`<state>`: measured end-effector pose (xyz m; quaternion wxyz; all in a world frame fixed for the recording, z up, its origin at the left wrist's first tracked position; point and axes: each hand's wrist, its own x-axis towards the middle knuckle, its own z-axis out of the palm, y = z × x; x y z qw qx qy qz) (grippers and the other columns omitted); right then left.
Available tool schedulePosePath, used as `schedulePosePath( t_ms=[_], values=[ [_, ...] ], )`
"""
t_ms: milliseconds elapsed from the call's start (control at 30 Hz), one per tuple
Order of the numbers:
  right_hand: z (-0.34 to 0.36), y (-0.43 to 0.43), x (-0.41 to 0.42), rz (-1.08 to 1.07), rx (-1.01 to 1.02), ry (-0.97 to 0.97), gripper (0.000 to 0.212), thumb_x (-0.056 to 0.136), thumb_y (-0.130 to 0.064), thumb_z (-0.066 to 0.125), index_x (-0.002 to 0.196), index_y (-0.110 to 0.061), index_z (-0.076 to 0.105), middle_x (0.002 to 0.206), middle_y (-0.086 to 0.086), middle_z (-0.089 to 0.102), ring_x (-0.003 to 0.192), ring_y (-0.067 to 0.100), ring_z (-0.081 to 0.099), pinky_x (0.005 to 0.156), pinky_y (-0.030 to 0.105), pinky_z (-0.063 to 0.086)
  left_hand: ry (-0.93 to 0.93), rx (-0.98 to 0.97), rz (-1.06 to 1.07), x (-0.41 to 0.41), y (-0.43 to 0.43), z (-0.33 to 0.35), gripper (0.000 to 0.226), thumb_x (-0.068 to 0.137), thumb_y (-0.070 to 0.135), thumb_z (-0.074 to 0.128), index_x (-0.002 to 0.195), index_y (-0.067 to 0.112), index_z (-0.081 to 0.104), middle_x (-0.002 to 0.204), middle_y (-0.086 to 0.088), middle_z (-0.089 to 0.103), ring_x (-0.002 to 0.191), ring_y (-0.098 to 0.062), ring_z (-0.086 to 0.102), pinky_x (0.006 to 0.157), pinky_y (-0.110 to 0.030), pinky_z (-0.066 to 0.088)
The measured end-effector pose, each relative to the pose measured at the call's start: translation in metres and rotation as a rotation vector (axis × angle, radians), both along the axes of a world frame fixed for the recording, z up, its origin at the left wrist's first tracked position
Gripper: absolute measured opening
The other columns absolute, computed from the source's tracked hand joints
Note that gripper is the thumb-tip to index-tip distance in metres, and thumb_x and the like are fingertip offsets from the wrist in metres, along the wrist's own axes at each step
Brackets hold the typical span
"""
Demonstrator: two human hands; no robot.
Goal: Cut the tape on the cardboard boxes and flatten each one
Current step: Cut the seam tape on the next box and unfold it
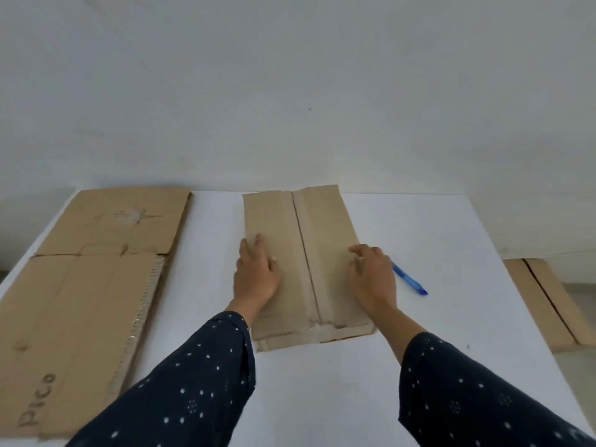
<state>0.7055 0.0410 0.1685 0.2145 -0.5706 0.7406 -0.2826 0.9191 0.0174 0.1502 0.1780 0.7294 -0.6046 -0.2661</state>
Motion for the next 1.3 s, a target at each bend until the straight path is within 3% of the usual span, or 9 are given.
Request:
schedulePosePath(
  t_ms=[100,200,400,567,733,800,933,1167,1300],
  values=[
    [-0.017,-0.017,-0.052,-0.132,0.074,0.038,0.028,0.1,-0.012,0.043,0.121,-0.018,0.06,0.119,0.001,0.059,0.106,0.02,0.055,0.082,0.031,0.048,-0.16,-0.064,-0.035,-0.007,-0.021,-0.009,0.056,0.105,0.033,0.036,0.157,0.017,0.021,0.166,-0.015,0.006,0.149,-0.04,0.017,0.12,-0.053,0.024],
    [-0.04,-0.023,-0.093,-0.031,0.291,0.238,0.032,0.098,-0.012,0.049,0.129,-0.018,0.052,0.121,0.004,0.054,0.105,0.023,0.054,0.078,0.034,0.051,-0.243,-0.16,-0.108,-0.005,-0.036,-0.018,0.054,0.105,0.037,0.037,0.155,0.017,0.027,0.165,-0.012,0.017,0.153,-0.036,0.01,0.123,-0.051,0.016],
    [-0.069,-0.026,-0.11,0.059,0.393,0.44,0.033,0.096,-0.012,0.054,0.128,-0.014,0.045,0.115,0.005,0.051,0.096,0.02,0.051,0.071,0.03,0.048,-0.262,-0.299,-0.165,-0.004,-0.046,-0.03,0.051,0.103,0.035,0.043,0.15,0.016,0.04,0.16,-0.006,0.033,0.151,-0.023,0.022,0.123,-0.048,0.016],
    [-0.04,-0.057,-0.089,-0.037,0.318,0.248,0.026,0.1,-0.011,0.039,0.123,-0.004,0.05,0.115,0.013,0.051,0.081,0.024,0.048,0.069,0.035,0.04,-0.185,-0.324,-0.122,-0.002,-0.044,-0.032,0.051,0.1,0.038,0.05,0.146,0.019,0.046,0.157,-0.003,0.038,0.149,-0.022,0.026,0.122,-0.049,0.021],
    [0.028,-0.104,-0.025,0.008,0.106,0.163,0.03,0.101,-0.018,0.035,0.124,-0.016,0.053,0.098,0.005,0.058,0.075,0.024,0.051,0.065,0.032,0.039,-0.132,-0.33,-0.118,0.001,-0.044,-0.032,0.052,0.098,0.044,0.048,0.145,0.022,0.048,0.157,-0.002,0.038,0.149,-0.023,0.024,0.122,-0.043,0.022],
    [0.043,-0.117,0.007,0.119,0.101,0.17,0.034,0.102,-0.022,0.034,0.131,-0.024,0.052,0.086,0.001,0.058,0.067,0.02,0.052,0.058,0.029,0.037,-0.064,-0.325,-0.105,0.003,-0.044,-0.032,0.051,0.099,0.042,0.053,0.145,0.023,0.049,0.158,0.001,0.037,0.15,-0.021,0.021,0.122,-0.04,0.024],
    [0.043,-0.133,0.051,0.274,0.131,0.259,0.044,0.102,-0.018,0.035,0.143,-0.031,0.046,0.107,0.008,0.064,0.079,0.023,0.052,0.064,0.029,0.04,0.016,-0.319,-0.079,0.006,-0.045,-0.033,0.052,0.097,0.044,0.057,0.145,0.024,0.05,0.158,0.004,0.036,0.15,-0.016,0.018,0.12,-0.032,0.02],
    [0.032,-0.141,0.073,0.266,0.202,0.319,0.043,0.097,-0.012,0.037,0.135,-0.024,0.053,0.099,0.007,0.062,0.081,0.025,0.059,0.062,0.03,0.042,0.013,-0.233,-0.079,0.007,-0.047,-0.034,0.053,0.097,0.051,0.054,0.147,0.032,0.045,0.165,-0.001,0.019,0.153,-0.03,0.004,0.124,-0.051,0.013],
    [0.036,-0.145,0.081,0.255,0.209,0.336,0.039,0.097,-0.01,0.038,0.13,-0.02,0.056,0.096,0.006,0.059,0.078,0.024,0.055,0.056,0.028,0.036,0.06,-0.174,-0.065,0.006,-0.046,-0.031,0.056,0.097,0.054,0.051,0.149,0.037,0.04,0.167,0.006,0.01,0.154,-0.027,0.0,0.117,-0.049,0.03]
  ],
)
